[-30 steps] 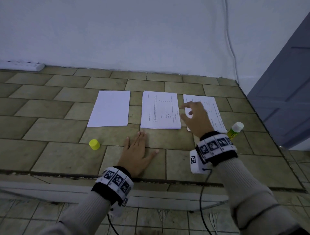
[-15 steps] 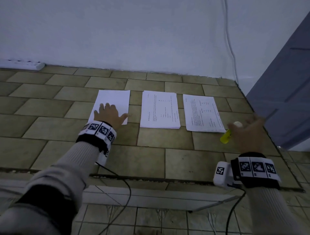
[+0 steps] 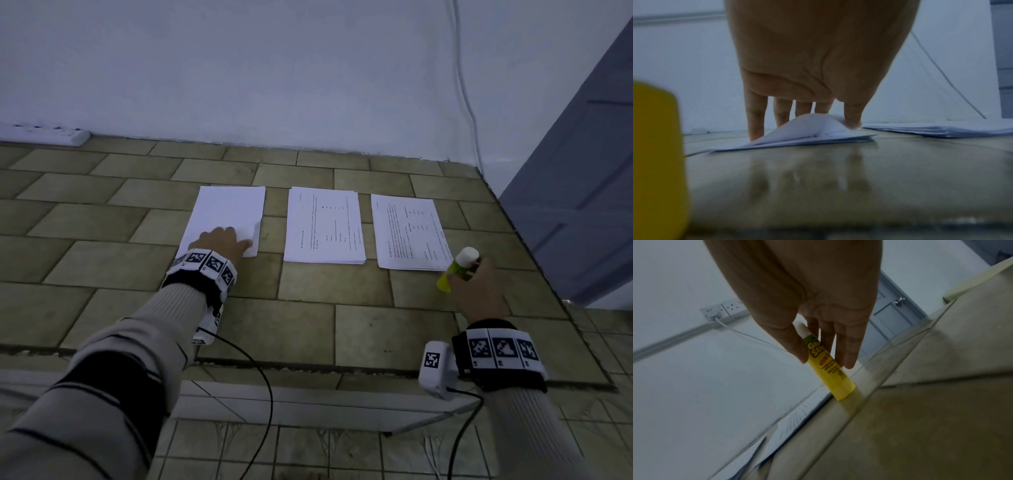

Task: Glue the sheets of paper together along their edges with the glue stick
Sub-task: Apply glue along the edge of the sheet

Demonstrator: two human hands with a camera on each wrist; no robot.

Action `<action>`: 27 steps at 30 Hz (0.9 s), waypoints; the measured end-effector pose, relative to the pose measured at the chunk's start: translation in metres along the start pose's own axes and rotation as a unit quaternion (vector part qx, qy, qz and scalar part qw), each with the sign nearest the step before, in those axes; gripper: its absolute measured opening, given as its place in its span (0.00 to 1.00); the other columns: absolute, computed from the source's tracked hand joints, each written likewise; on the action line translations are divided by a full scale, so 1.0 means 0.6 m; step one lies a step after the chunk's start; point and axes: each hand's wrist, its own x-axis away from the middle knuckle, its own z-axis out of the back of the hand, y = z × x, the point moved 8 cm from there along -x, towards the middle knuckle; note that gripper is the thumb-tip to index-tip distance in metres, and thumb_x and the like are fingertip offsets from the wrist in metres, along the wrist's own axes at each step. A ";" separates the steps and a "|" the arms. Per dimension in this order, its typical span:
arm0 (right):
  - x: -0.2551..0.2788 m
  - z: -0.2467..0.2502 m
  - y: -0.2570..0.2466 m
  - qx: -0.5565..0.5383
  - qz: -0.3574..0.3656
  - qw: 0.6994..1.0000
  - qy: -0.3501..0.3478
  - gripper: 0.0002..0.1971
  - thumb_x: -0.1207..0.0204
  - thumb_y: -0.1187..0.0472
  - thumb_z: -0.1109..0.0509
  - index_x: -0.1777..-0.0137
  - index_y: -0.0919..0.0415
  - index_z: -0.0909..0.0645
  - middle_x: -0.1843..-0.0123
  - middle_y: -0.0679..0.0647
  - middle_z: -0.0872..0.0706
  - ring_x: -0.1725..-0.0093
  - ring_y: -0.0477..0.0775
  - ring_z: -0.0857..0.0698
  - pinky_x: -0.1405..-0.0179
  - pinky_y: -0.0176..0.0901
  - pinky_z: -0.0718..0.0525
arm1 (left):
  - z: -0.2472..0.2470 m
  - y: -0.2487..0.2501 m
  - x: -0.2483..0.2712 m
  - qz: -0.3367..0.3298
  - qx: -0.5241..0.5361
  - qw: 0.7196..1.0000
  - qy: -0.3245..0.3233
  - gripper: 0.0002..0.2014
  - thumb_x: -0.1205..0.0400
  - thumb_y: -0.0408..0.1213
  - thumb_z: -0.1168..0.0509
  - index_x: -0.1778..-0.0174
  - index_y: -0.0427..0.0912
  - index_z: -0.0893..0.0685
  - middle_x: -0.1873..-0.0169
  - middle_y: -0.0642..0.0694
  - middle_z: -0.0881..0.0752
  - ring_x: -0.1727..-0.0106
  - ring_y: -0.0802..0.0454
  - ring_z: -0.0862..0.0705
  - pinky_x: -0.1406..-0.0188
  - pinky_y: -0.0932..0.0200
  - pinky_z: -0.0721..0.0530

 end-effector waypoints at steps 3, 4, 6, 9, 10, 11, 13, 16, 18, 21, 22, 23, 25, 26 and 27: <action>-0.002 0.000 0.001 0.004 0.004 1.000 -0.004 0.19 0.22 0.65 0.31 0.33 0.68 0.30 0.36 0.67 0.21 0.38 0.68 0.21 0.43 0.58 0.23 | 0.021 -0.011 0.004 -0.005 0.078 0.996 0.052 0.30 0.12 0.58 0.53 0.39 0.33 0.22 0.40 0.33 0.18 0.43 0.36 0.19 0.47 0.47 0.22; -0.002 -0.001 0.002 0.003 0.003 1.000 -0.007 0.20 0.22 0.64 0.31 0.33 0.68 0.30 0.34 0.66 0.21 0.37 0.67 0.21 0.42 0.58 0.23 | 0.034 -0.011 0.010 -0.004 0.098 0.992 0.074 0.30 0.12 0.58 0.53 0.40 0.32 0.22 0.40 0.33 0.17 0.43 0.36 0.19 0.49 0.48 0.23; -0.001 -0.001 0.000 -0.003 0.003 1.000 -0.010 0.20 0.22 0.64 0.31 0.32 0.66 0.30 0.33 0.64 0.21 0.37 0.66 0.20 0.42 0.57 0.23 | 0.059 -0.002 0.030 -0.019 0.143 0.983 0.113 0.28 0.12 0.57 0.49 0.36 0.33 0.22 0.37 0.34 0.18 0.40 0.36 0.20 0.47 0.48 0.25; -0.003 0.000 0.002 -0.001 0.008 1.000 -0.009 0.21 0.23 0.64 0.29 0.33 0.66 0.29 0.34 0.64 0.20 0.39 0.66 0.19 0.43 0.57 0.22 | 0.093 0.043 0.078 -0.110 0.258 0.950 0.136 0.25 0.14 0.50 0.40 0.27 0.36 0.24 0.36 0.41 0.19 0.39 0.43 0.20 0.45 0.55 0.27; -0.003 0.000 0.002 0.003 0.009 1.000 -0.009 0.21 0.24 0.64 0.29 0.33 0.66 0.28 0.35 0.64 0.20 0.39 0.66 0.19 0.42 0.58 0.22 | 0.099 0.060 0.096 -0.148 0.292 0.936 0.129 0.24 0.15 0.48 0.37 0.27 0.37 0.24 0.38 0.44 0.19 0.42 0.47 0.20 0.47 0.57 0.27; -0.004 0.001 0.003 0.008 0.009 1.000 -0.010 0.21 0.24 0.64 0.28 0.33 0.66 0.28 0.35 0.65 0.20 0.39 0.66 0.19 0.42 0.59 0.22 | 0.101 0.079 0.114 -0.188 0.306 0.926 0.115 0.23 0.16 0.47 0.35 0.27 0.39 0.24 0.40 0.46 0.20 0.43 0.49 0.21 0.47 0.57 0.25; -0.005 0.000 0.003 0.014 0.008 1.000 -0.015 0.22 0.25 0.64 0.27 0.33 0.66 0.28 0.34 0.64 0.20 0.38 0.66 0.19 0.40 0.60 0.21 | 0.089 0.116 0.148 -0.260 0.289 0.920 0.055 0.22 0.17 0.46 0.33 0.28 0.42 0.23 0.39 0.48 0.19 0.42 0.51 0.20 0.46 0.57 0.24; -0.007 -0.001 0.002 0.025 0.008 0.999 -0.022 0.23 0.26 0.64 0.27 0.32 0.66 0.27 0.35 0.63 0.20 0.38 0.66 0.19 0.41 0.58 0.21 | 0.041 0.163 0.200 -0.333 0.235 0.910 -0.072 0.24 0.18 0.46 0.31 0.26 0.47 0.24 0.32 0.51 0.20 0.35 0.55 0.23 0.38 0.60 0.25; -0.007 -0.002 0.000 0.026 0.013 0.999 -0.025 0.23 0.25 0.64 0.27 0.32 0.67 0.27 0.35 0.64 0.20 0.38 0.66 0.19 0.42 0.57 0.22 | 0.005 0.181 0.226 -0.376 0.161 0.906 -0.108 0.27 0.19 0.49 0.30 0.25 0.49 0.24 0.26 0.52 0.24 0.30 0.58 0.27 0.28 0.58 0.29; -0.002 -0.004 -0.004 0.038 0.023 0.999 -0.032 0.23 0.25 0.64 0.28 0.31 0.67 0.27 0.35 0.64 0.19 0.39 0.66 0.19 0.45 0.53 0.23 | -0.042 0.192 0.253 -0.426 0.017 0.897 -0.118 0.32 0.23 0.60 0.34 0.23 0.53 0.26 0.20 0.55 0.31 0.21 0.57 0.35 0.20 0.52 0.36; 0.000 -0.005 -0.005 0.039 0.025 0.998 -0.034 0.23 0.25 0.64 0.28 0.31 0.67 0.27 0.35 0.64 0.19 0.39 0.65 0.19 0.46 0.52 0.24 | -0.054 0.192 0.259 -0.437 -0.009 0.891 -0.121 0.33 0.23 0.60 0.34 0.23 0.54 0.27 0.19 0.54 0.33 0.19 0.57 0.38 0.18 0.54 0.39; 0.002 -0.006 -0.007 0.039 0.028 0.998 -0.037 0.23 0.25 0.64 0.28 0.31 0.67 0.27 0.35 0.64 0.19 0.40 0.65 0.19 0.47 0.51 0.24 | -0.063 0.194 0.265 -0.449 -0.017 0.885 -0.126 0.32 0.22 0.58 0.33 0.22 0.52 0.28 0.18 0.52 0.36 0.17 0.55 0.40 0.17 0.56 0.43; 0.007 -0.006 -0.010 0.041 0.037 0.998 -0.040 0.23 0.25 0.63 0.28 0.32 0.67 0.27 0.36 0.64 0.18 0.41 0.64 0.18 0.49 0.49 0.24 | -0.075 0.194 0.274 -0.472 -0.018 0.873 -0.124 0.33 0.21 0.54 0.30 0.21 0.49 0.30 0.16 0.48 0.40 0.15 0.51 0.45 0.16 0.57 0.48; 0.010 -0.005 -0.013 0.039 0.043 0.997 -0.042 0.22 0.25 0.64 0.27 0.32 0.67 0.26 0.36 0.64 0.18 0.42 0.62 0.18 0.50 0.47 0.25 | -0.078 0.193 0.277 -0.481 -0.015 0.869 -0.114 0.33 0.22 0.53 0.29 0.21 0.48 0.29 0.16 0.46 0.41 0.15 0.50 0.46 0.16 0.56 0.50; 0.013 -0.006 -0.017 0.036 0.052 0.997 -0.045 0.22 0.25 0.64 0.27 0.33 0.68 0.26 0.37 0.64 0.17 0.44 0.61 0.18 0.51 0.46 0.25 | -0.078 0.192 0.280 -0.489 -0.008 0.866 -0.099 0.34 0.23 0.52 0.28 0.22 0.47 0.28 0.16 0.45 0.42 0.15 0.49 0.47 0.16 0.55 0.51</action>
